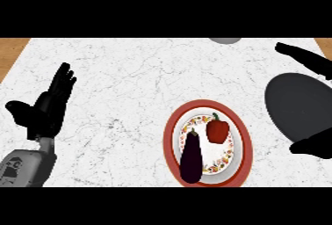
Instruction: Pick the bell pepper from the plate and place it in the pan
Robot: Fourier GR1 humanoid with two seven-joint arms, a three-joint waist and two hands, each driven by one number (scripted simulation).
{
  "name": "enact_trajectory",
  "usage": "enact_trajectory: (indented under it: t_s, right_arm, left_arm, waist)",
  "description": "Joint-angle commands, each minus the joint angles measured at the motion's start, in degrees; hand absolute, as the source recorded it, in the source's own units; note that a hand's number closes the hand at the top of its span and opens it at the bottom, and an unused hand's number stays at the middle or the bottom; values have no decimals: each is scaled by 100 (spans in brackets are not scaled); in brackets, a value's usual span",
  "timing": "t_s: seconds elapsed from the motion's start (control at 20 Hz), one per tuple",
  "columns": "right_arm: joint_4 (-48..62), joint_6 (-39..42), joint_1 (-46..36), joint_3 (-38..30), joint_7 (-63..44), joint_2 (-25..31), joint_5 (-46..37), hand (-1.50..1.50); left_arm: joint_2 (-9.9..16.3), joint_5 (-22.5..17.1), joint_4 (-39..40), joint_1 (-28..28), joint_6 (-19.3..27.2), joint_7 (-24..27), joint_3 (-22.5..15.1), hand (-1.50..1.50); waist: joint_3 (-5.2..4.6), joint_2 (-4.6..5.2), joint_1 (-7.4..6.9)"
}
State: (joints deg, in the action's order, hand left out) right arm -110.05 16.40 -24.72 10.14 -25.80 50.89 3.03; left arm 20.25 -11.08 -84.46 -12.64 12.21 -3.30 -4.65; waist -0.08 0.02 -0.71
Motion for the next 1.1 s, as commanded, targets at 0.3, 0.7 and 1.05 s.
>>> enact_trajectory:
  t_s: [0.3,0.7,1.05]
  right_arm:
    - [494,554,-1020,754,-764,-1504,-233,-150]
    - [287,669,-318,730,-1299,-1909,-1103,-150]
    - [703,1088,-426,617,-1506,-2187,-1496,-150]
  left_arm:
    - [-150,274,-74,15,-98,-81,67,0]
    - [-140,255,-62,47,-383,19,420,0]
    - [-357,337,611,-452,-455,116,584,0]
  waist:
    - [5,2,4]
    - [7,-4,50]
    - [6,4,62]
